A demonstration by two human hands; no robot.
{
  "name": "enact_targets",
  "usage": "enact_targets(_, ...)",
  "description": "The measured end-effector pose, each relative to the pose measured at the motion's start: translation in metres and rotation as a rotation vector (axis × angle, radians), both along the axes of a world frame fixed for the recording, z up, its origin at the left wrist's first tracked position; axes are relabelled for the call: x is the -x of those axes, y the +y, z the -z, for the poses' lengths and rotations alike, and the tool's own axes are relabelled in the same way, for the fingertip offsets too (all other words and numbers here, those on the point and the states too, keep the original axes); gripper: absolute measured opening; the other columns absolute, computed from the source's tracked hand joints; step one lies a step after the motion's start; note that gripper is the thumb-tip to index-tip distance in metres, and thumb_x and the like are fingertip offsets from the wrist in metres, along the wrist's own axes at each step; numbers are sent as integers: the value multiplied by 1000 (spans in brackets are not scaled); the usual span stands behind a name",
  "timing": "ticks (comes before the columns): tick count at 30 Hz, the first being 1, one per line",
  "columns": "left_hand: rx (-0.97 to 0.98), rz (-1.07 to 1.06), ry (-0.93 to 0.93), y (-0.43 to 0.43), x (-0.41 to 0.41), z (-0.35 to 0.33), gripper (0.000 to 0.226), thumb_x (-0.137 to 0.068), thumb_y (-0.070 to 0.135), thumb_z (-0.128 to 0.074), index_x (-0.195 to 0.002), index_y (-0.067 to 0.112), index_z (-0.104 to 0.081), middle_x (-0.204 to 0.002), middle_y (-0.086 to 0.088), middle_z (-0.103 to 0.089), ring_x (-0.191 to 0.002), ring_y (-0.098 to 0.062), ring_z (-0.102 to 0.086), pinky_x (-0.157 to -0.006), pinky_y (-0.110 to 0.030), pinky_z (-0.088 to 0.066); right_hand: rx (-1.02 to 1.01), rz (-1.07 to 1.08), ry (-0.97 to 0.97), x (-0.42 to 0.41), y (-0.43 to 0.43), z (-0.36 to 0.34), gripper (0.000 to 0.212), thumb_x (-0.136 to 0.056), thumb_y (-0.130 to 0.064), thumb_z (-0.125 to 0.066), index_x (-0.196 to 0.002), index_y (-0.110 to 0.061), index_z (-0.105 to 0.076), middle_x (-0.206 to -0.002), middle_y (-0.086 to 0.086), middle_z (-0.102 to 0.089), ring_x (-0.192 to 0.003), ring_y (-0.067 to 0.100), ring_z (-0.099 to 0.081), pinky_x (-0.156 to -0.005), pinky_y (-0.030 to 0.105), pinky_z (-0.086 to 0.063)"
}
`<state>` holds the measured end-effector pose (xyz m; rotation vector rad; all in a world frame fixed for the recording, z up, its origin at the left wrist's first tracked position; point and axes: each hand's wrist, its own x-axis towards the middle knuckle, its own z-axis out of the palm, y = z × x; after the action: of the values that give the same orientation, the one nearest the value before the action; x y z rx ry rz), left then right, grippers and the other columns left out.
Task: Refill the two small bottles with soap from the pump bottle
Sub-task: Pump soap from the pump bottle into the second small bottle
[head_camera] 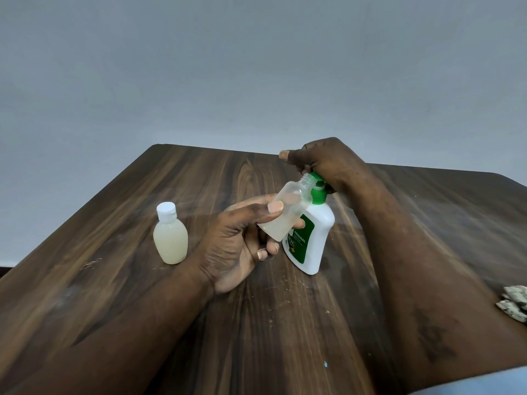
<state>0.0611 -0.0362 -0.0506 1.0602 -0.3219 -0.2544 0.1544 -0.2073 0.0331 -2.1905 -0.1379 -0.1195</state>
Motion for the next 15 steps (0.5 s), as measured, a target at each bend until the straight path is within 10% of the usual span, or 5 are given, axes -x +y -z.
enact_targets(15,9,6,-2,-2,2,-1,27,-81,29,-66,-101,19,-81,-101,-21,-74,-51,-13,-49,-43,-20,-34,-2,7,1,0,0,-1,43,-85,-47,-81,-78,-12,-59,-63,2,-50,-56,18,-42,-56,30,-37)
